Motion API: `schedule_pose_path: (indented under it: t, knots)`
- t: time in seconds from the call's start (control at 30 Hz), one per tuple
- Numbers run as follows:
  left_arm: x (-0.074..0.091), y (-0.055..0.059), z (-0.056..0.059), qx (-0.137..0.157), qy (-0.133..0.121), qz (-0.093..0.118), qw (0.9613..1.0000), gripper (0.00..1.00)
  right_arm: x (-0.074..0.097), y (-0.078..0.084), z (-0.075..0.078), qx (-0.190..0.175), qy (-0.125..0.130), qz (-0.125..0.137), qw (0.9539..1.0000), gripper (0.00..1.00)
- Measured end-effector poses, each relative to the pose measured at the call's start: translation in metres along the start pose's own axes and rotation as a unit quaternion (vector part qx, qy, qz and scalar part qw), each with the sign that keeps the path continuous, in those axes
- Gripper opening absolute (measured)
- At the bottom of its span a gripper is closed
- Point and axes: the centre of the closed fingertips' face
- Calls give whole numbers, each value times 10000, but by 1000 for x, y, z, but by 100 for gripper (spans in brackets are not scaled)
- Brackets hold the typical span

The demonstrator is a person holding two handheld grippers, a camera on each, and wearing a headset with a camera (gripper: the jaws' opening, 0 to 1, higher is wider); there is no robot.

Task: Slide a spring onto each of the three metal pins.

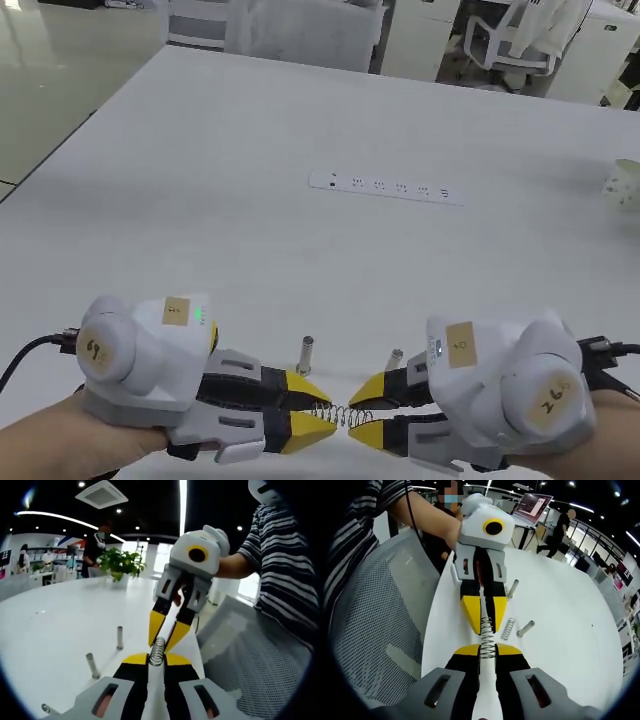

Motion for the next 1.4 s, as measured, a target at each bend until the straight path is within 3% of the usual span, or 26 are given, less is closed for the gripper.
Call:
schedule_pose_path:
  t: [0.3,0.47,0.93,1.4]
  knots:
    - [1,-2,5,-10,198,26,9998,2,2,1,-5,-157,-108,155,9997,8]
    - [0,-3,7,45,318,96,9994,2,3,7,-5,-173,-71,116,9998,14]
    - [2,-3,4,74,370,97,9992,2,7,10,-3,-364,-68,218,9991,10]
    - [5,-3,4,74,346,78,9993,2,8,5,-4,-160,-44,274,9995,7]
Point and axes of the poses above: the centre of the closed fingertips' face, and the gripper's own axes: x roughly backward along the fingers, z roughly to its right, y roughly out of its underside, and after that the axes turned 9 degrees about -x, right-handed
